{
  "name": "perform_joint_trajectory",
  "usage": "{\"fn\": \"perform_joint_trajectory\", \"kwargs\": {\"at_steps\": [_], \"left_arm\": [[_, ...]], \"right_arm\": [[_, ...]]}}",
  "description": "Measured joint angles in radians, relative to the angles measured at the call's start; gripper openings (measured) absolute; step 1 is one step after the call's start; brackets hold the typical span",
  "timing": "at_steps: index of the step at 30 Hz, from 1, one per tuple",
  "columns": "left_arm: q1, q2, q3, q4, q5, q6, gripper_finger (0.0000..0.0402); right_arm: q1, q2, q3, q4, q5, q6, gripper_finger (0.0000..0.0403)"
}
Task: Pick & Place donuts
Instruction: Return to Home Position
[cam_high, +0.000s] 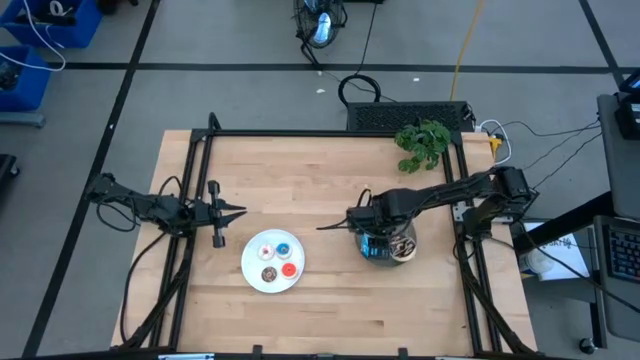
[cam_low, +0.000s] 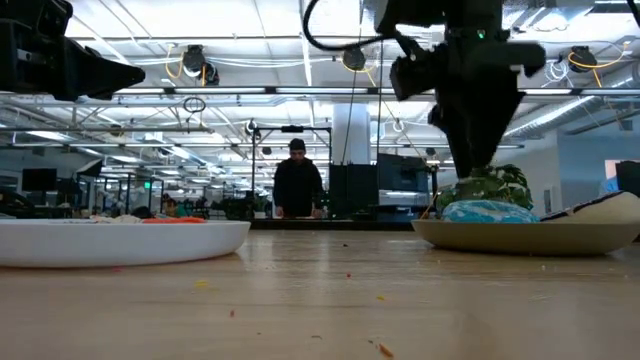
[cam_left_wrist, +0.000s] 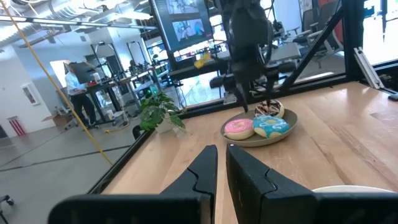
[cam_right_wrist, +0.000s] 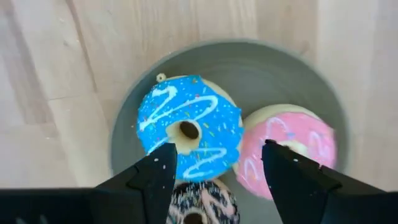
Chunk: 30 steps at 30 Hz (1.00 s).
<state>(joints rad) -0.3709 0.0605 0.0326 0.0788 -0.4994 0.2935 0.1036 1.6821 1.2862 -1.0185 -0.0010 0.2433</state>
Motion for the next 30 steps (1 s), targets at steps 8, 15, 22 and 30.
{"fn": "perform_joint_trajectory", "kwargs": {"at_steps": [8,15,22,30], "left_arm": [[0.000,0.000,0.000,0.000,0.000,0.000,0.0042],[0.000,0.000,0.000,-0.001,0.000,-0.002,0.0042],[0.000,0.000,0.000,0.000,0.000,-0.019,0.0042],[0.000,0.000,0.000,0.031,-0.061,-0.004,0.0033]], "right_arm": [[0.072,-0.100,0.125,-0.048,0.081,0.000,0.0188],[0.284,-0.435,0.024,0.131,0.394,-0.039,0.0070],[0.417,-0.881,-0.438,0.552,0.543,-0.009,0.0013],[0.413,-1.241,-0.842,0.864,0.549,-0.133,0.0003]]}}
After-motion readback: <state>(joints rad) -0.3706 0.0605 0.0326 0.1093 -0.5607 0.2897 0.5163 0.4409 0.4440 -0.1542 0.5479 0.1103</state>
